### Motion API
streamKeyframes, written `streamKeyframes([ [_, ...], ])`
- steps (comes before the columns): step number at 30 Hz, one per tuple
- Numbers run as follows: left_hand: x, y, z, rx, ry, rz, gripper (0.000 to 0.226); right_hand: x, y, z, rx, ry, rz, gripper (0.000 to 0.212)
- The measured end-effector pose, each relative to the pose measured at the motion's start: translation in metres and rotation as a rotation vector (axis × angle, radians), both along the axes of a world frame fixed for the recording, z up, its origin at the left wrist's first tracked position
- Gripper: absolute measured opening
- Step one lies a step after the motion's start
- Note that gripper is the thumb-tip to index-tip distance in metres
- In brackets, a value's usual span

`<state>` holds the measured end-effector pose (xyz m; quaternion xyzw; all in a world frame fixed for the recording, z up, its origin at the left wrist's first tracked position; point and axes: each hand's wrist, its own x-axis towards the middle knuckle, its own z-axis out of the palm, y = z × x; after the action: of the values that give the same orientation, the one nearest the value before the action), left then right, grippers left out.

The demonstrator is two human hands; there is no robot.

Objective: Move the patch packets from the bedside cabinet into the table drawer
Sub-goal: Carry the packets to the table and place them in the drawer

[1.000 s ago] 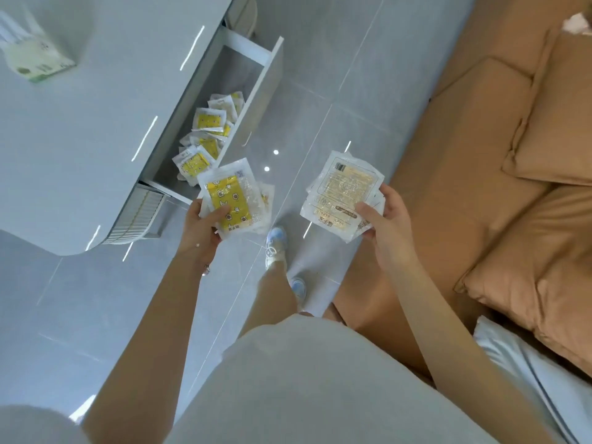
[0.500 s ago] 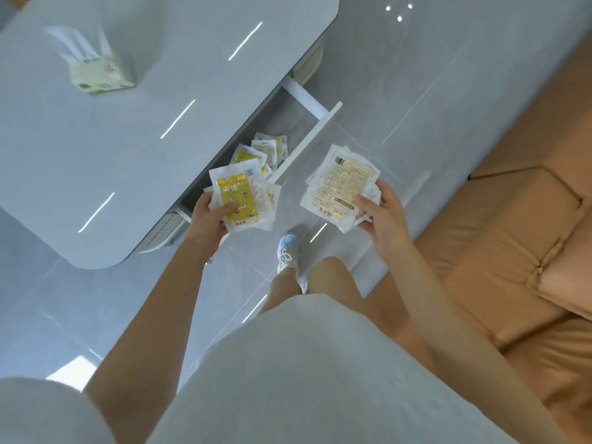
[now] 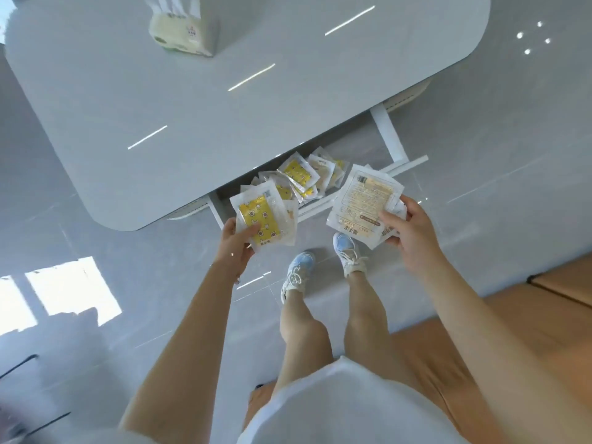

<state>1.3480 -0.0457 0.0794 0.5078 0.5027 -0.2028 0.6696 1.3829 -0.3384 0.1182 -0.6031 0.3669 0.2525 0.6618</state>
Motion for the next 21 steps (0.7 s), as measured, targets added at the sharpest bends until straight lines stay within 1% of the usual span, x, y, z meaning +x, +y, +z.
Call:
streamKeyframes([
  [3,0.004,0.002,-0.046,0.009,0.060,0.056,0.020,0.029,-0.002,-0.043,-0.020,0.013,0.079,0.028],
  [7,0.010,0.009,-0.119,0.043,0.109,0.145,0.017,0.063,0.008,-0.120,-0.029,0.034,0.161,0.027],
  [11,0.016,0.013,-0.192,0.138,0.089,0.263,0.018,0.085,0.036,-0.202,-0.073,0.003,0.256,0.028],
  [14,0.024,0.011,-0.230,0.122,0.058,0.342,0.022,0.091,0.056,-0.253,-0.121,-0.003,0.298,0.028],
  [18,0.032,0.018,-0.273,0.208,0.109,0.372,0.041,0.113,0.072,-0.295,-0.187,0.014,0.289,0.031],
  [21,0.035,0.026,-0.289,0.312,0.208,0.406,0.049,0.131,0.088,-0.306,-0.202,0.006,0.376,0.027],
])
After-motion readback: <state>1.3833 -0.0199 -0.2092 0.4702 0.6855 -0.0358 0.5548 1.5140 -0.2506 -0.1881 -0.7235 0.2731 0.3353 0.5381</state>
